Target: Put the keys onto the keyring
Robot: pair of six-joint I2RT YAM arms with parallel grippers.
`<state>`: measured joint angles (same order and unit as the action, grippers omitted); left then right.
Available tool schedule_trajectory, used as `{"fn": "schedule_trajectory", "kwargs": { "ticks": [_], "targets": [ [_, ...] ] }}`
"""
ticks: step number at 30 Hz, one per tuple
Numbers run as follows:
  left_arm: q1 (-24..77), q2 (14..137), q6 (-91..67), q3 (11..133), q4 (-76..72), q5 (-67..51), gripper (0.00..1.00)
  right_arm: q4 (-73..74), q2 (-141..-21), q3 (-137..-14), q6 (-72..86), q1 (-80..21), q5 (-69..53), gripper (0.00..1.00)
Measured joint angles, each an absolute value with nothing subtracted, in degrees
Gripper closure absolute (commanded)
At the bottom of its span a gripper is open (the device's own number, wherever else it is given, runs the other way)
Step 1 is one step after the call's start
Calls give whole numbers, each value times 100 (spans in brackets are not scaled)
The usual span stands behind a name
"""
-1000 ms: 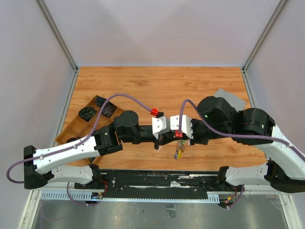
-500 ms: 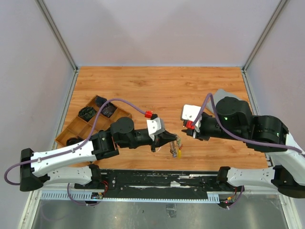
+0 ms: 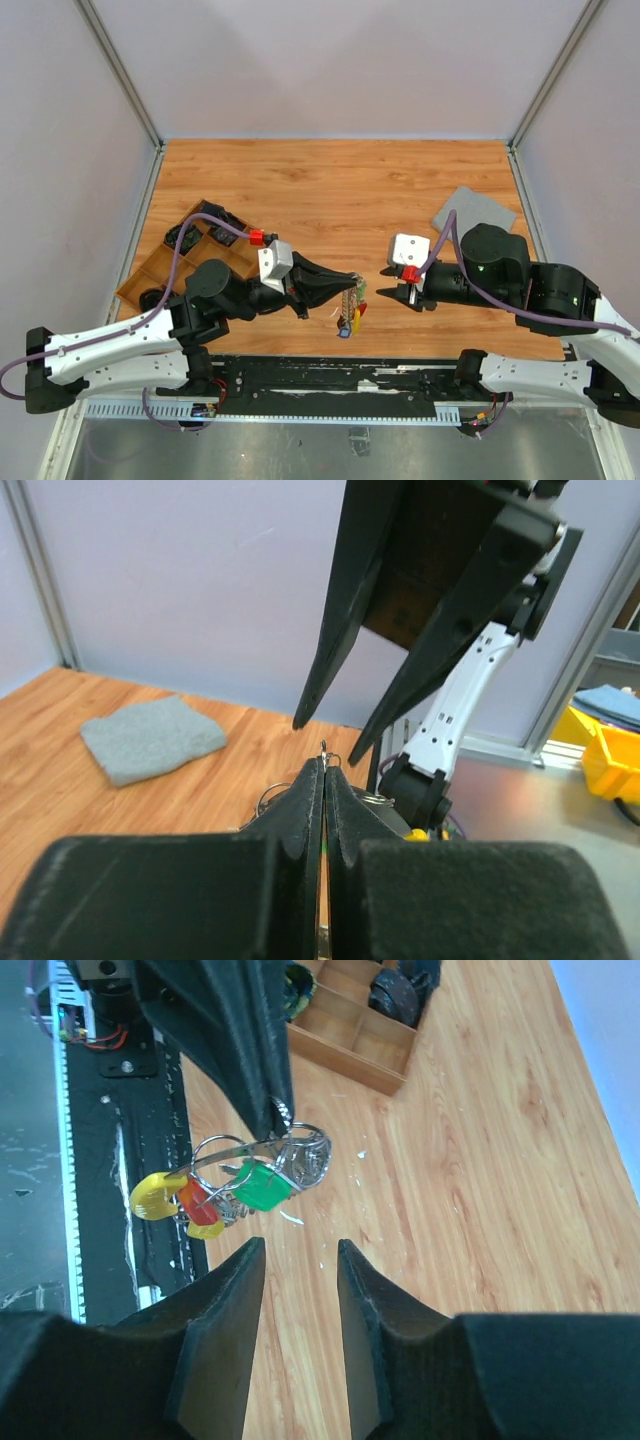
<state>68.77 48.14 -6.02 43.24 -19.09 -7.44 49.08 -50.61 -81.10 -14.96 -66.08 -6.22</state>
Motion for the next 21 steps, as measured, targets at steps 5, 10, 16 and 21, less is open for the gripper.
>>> {"fn": "schedule_trajectory", "kwargs": {
  "ticks": [5,10,16,21],
  "targets": [
    [6877,4788,-674,4324,-2117,-869,100,4558,-4884,-7824,-1496,-6608,-998,60],
    [6877,4788,-687,4324,-2143,-1004,99,4213,-4853,-7703,-1496,-6608,-1310,59],
    [6877,4788,-687,4327,-2139,-1153,99,4045,-4858,-7629,-1496,-6608,-1457,58],
    [6877,4788,-687,4329,-2139,-1297,100,4032,-4873,-7620,-1496,-6608,-1498,58]
  ]
}}
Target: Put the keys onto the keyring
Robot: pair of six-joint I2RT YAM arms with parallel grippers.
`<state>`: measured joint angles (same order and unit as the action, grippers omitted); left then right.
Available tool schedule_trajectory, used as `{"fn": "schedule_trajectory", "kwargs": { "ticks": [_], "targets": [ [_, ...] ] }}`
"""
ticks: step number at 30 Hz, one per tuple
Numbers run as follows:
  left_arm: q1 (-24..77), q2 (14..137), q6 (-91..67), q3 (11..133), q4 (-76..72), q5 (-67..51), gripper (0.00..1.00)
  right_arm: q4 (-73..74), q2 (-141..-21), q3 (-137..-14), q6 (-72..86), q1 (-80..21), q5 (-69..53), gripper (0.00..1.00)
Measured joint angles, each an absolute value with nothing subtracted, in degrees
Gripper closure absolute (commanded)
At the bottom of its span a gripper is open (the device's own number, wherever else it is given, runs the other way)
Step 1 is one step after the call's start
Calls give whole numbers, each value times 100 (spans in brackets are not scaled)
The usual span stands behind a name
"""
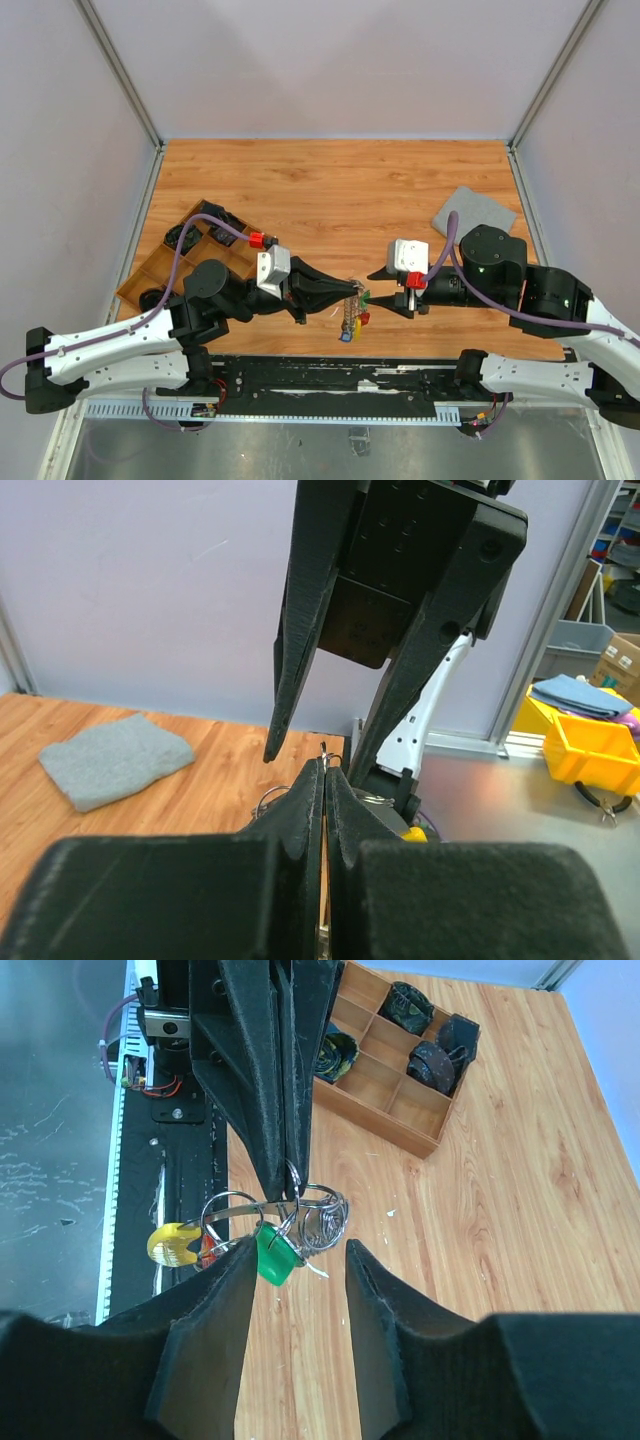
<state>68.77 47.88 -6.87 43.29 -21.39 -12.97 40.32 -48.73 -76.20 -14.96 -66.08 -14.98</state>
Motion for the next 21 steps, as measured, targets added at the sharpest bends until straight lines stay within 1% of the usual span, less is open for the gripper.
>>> {"fn": "schedule_trajectory", "kwargs": {
  "ticks": [5,7,9,13,15,19,21],
  "targets": [
    [6877,4788,-687,4329,-2137,-1387,99,4036,-4941,-7620,-1498,-6608,-1619,60],
    [6877,4788,-687,4333,-2139,-1404,99,4042,-4989,-7620,-1498,-6608,-1695,63],
    [6877,4788,-685,4340,-2141,-1406,99,4060,-5046,-7620,-1498,-6608,-1785,67],
    [6877,4783,-685,4351,-2132,-1424,99,4073,-5111,-7620,-1498,-6611,-1861,80],
    [6877,4783,-683,4351,-2134,-1439,99,4082,-5118,-7623,-1500,-6611,-1874,83],
    [6877,4783,-681,4351,-2134,-1448,99,4132,-5118,-7623,-1496,-6613,-1887,83],
    [6877,4781,-674,4351,-2134,-1448,99,4163,-5103,-7623,-1496,-6611,-1881,80]
  ]
}}
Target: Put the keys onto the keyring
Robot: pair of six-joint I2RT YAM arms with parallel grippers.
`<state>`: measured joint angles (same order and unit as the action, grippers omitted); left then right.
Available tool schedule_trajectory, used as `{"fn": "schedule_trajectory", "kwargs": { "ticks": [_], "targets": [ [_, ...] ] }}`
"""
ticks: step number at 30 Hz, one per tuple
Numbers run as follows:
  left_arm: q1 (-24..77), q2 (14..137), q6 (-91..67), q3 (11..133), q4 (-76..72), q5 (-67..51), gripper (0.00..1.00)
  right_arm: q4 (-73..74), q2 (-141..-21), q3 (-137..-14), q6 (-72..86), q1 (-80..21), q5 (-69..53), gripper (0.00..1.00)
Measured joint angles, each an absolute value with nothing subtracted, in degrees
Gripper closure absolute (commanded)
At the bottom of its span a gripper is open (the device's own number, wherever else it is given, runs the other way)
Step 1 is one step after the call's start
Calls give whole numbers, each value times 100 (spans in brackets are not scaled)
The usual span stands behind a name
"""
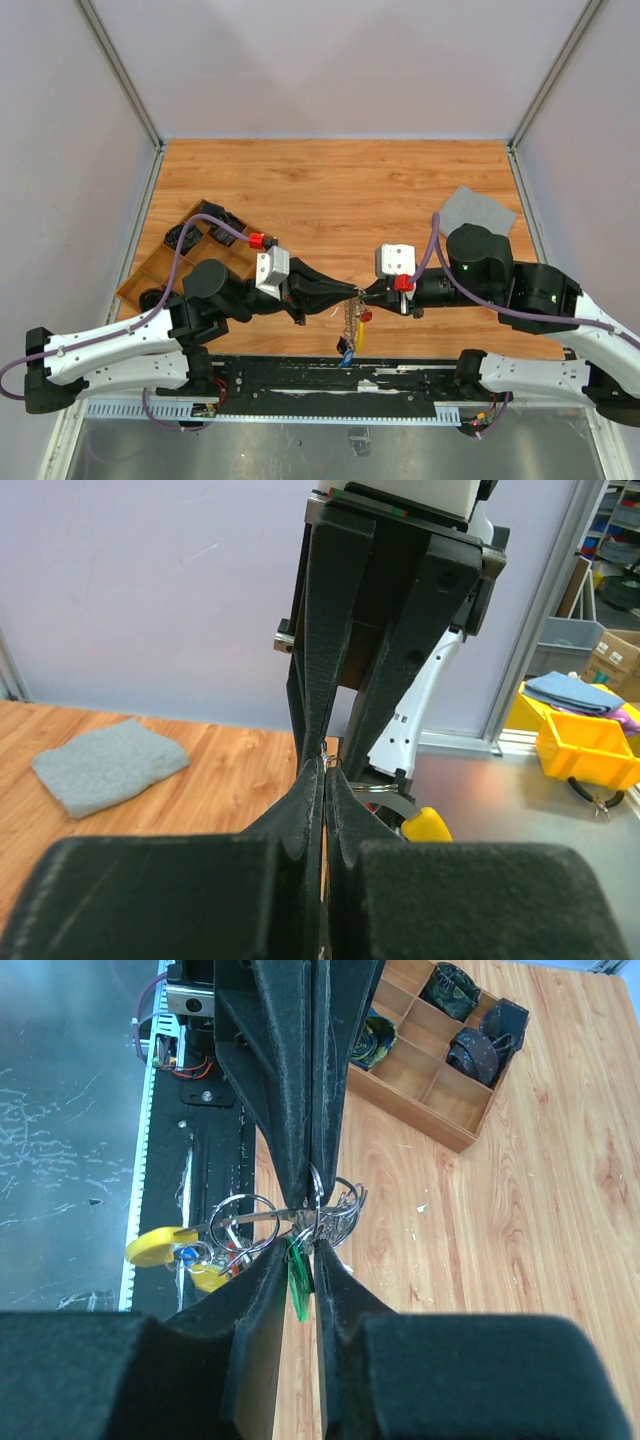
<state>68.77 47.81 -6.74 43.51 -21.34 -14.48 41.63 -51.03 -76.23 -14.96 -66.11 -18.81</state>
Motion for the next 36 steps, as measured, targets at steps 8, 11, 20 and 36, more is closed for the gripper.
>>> {"fn": "schedule_trajectory", "kwargs": {
  "ticks": [8,11,20,36],
  "targets": [
    [6877,4762,-666,4351,-2137,-1439,100,4283,-5033,-7640,-1474,-6613,-1791,93],
    [6877,4762,-663,4351,-2137,-1424,99,4340,-5048,-7677,-1472,-6613,-1782,96],
    [6877,4764,-646,4397,-2130,-1426,99,4405,-5046,-7850,-1472,-6613,-1658,99],
    [6877,4923,-626,4473,-2082,-1441,99,4447,-5017,-7896,-1474,-6613,-1533,84]
  ]
}}
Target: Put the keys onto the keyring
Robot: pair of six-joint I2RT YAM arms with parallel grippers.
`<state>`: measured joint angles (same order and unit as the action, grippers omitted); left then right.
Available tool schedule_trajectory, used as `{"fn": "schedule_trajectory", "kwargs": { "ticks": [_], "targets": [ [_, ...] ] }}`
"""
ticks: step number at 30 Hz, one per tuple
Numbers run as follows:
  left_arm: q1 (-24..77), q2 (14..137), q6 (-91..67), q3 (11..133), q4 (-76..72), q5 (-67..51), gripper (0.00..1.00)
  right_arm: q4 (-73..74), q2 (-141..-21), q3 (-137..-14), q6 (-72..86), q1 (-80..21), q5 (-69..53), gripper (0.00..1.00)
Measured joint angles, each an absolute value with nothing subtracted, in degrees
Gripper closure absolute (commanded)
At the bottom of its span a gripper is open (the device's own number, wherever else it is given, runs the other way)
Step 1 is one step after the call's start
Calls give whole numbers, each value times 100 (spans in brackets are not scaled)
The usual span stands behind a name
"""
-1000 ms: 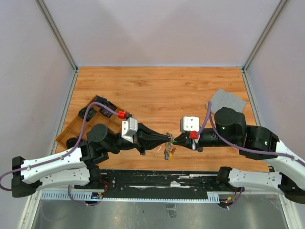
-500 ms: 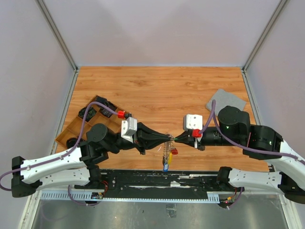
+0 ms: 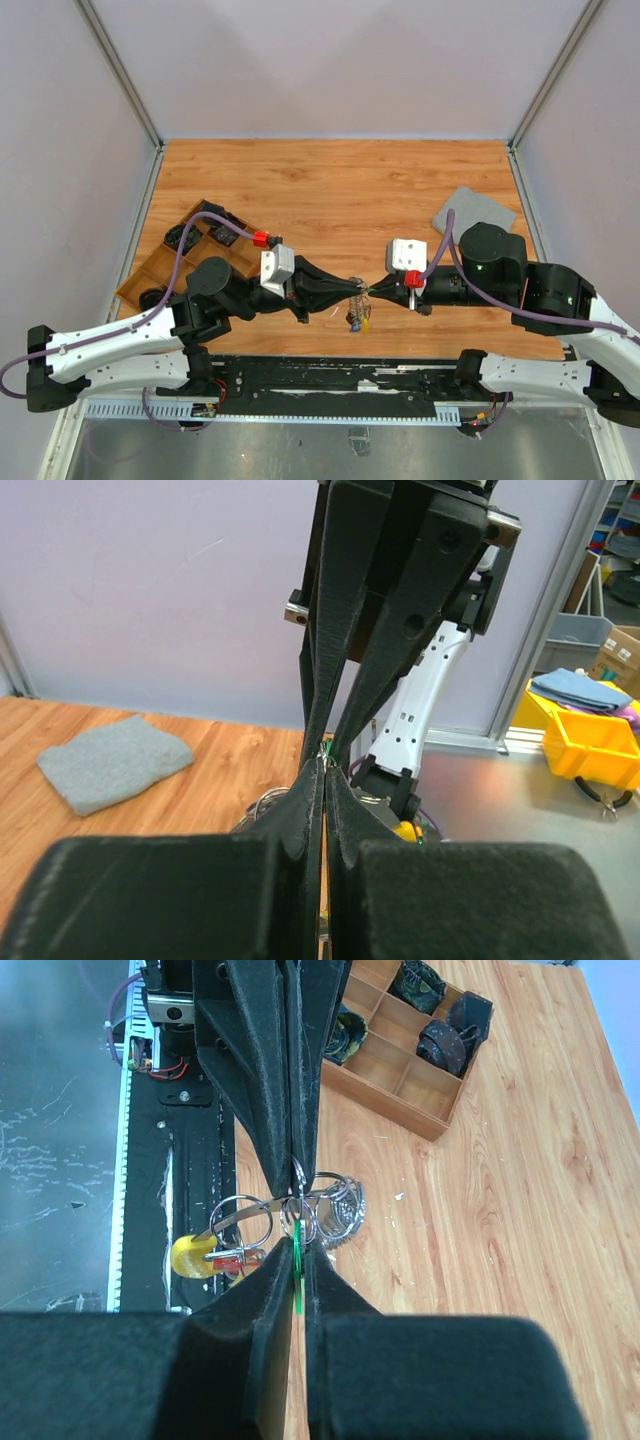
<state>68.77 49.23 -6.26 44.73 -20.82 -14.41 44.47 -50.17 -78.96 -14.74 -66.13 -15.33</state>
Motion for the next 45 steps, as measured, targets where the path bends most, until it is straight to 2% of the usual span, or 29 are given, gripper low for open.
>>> {"fn": "schedule_trajectory", "kwargs": {
  "ticks": [4,10,13,16,20,26,33,42,45],
  "targets": [
    [6877,4919,-602,4473,-2025,-1321,99,4471,-4993,-7896,-1485,-6613,-1372,69],
    [6877,4871,-515,4477,-1774,-1028,99,4497,-4823,-7894,-1503,-6613,-1013,55],
    [6877,4871,-493,4477,-1619,-799,100,4493,-4742,-7894,-1503,-6613,-735,44],
    [6864,4897,-491,4480,-1404,-493,100,4449,-4654,-7841,-1474,-6613,-176,29],
    [6615,5015,-508,4477,-1081,-213,100,4381,-4576,-7708,-1243,-6624,954,15],
    [6020,5113,-661,4462,-582,134,99,4504,-4991,-7673,-587,-6189,2150,9],
    [5240,5669,-829,4381,-613,56,100,4536,-5116,-6980,539,-4134,1269,5],
    [4731,7946,-843,5111,-1350,-729,99,4364,-4355,-5953,1503,-3992,425,3],
    [4674,8348,-875,5406,-1734,-950,100,4278,-4141,-5695,1664,-3986,316,3]
  ]
}}
